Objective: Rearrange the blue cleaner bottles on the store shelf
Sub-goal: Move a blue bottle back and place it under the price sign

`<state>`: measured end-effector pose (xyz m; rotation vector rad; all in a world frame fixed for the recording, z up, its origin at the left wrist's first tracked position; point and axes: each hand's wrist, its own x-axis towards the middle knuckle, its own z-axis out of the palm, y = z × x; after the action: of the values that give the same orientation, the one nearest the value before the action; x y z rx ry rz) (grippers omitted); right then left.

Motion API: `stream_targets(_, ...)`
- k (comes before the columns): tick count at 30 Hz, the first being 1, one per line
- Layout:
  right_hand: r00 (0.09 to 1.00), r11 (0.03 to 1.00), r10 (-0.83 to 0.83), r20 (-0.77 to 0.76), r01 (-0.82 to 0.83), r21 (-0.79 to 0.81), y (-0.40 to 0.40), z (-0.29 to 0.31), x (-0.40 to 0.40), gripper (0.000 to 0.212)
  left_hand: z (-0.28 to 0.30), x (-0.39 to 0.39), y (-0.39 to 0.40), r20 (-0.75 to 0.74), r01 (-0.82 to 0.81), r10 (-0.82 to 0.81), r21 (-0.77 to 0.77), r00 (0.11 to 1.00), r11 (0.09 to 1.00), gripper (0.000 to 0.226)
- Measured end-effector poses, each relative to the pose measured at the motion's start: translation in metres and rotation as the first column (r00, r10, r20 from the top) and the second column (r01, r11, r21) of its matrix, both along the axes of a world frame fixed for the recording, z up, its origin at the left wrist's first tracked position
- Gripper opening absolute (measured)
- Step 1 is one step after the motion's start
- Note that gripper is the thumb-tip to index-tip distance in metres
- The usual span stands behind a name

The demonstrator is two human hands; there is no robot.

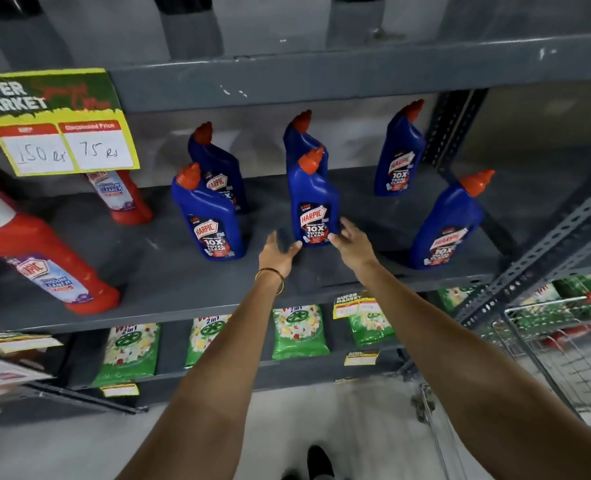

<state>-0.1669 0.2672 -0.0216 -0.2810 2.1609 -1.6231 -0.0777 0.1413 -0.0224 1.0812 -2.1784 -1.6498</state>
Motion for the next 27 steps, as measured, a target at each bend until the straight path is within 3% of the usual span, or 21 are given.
stream_targets(5,0.995,0.988,0.082,-0.053,-0.089,-0.130,-0.010,0.000,-0.013,0.051,0.003,-0.016,-0.002,-0.026,0.085,-0.084,0.052,0.996,0.995,0.073)
stream_targets(11,0.996,0.983,0.073,-0.045,-0.079,-0.165,-0.007,-0.001,-0.015,0.040,0.009,-0.018,0.004,-0.089,0.146,-0.143,0.034,0.986,0.989,0.041)
stream_targets(19,0.998,0.988,0.055,0.013,-0.053,-0.145,0.012,-0.003,0.005,0.042,0.011,0.007,0.018,-0.030,0.111,-0.113,-0.065,0.993,0.992,0.038)
stream_targets(27,0.998,0.985,0.059,-0.027,-0.063,-0.162,0.031,-0.004,0.029,0.038,0.013,0.034,0.031,-0.013,0.093,-0.093,-0.045,0.996,0.995,0.042)
